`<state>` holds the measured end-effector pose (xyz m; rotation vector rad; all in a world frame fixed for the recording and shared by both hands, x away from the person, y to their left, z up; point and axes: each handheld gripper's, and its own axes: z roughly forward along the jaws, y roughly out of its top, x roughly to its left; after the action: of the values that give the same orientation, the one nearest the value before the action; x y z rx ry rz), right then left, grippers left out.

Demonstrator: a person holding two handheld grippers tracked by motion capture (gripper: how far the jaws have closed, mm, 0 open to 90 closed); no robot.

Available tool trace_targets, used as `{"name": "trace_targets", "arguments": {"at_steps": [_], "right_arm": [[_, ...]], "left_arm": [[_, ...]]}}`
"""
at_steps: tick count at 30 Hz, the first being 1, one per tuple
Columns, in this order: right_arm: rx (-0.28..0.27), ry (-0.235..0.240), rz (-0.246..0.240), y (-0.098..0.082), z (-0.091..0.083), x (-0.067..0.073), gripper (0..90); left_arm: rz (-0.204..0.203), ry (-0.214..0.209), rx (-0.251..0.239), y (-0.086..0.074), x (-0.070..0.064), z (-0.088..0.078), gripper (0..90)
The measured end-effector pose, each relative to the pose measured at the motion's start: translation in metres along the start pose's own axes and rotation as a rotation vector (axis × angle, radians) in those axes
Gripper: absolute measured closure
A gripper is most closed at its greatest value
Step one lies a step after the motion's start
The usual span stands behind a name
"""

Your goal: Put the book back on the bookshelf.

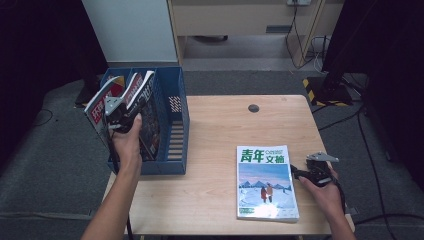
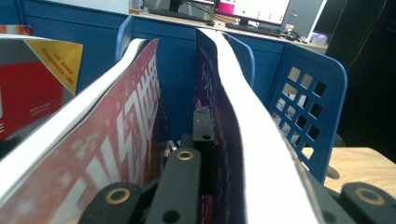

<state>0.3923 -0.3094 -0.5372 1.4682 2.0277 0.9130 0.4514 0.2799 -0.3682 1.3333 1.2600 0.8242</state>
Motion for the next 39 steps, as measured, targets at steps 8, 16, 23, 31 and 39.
{"name": "trace_targets", "arguments": {"at_steps": [8, 16, 23, 31, 39], "right_arm": [[0.0, 0.001, 0.0, 0.0, 0.0, 0.0, 28.1], [0.0, 0.002, -0.001, 0.0, 0.0, 0.0, 28.1], [0.0, 0.002, -0.002, 0.0, 0.0, 0.0, 28.1], [0.0, 0.002, -0.002, 0.0, 0.0, 0.0, 28.1], [0.0, 0.002, -0.001, 0.0, 0.0, 0.0, 28.1]], "left_arm": [[-0.019, 0.018, -0.012, -0.002, 0.0, 0.007, 81.6], [-0.028, 0.028, -0.012, -0.004, 0.002, 0.011, 81.5], [-0.035, 0.026, -0.004, -0.006, 0.006, 0.013, 80.9], [-0.022, 0.026, -0.002, -0.008, 0.005, 0.012, 79.7], [0.064, 0.023, 0.016, -0.004, -0.002, 0.003, 73.3]]}}
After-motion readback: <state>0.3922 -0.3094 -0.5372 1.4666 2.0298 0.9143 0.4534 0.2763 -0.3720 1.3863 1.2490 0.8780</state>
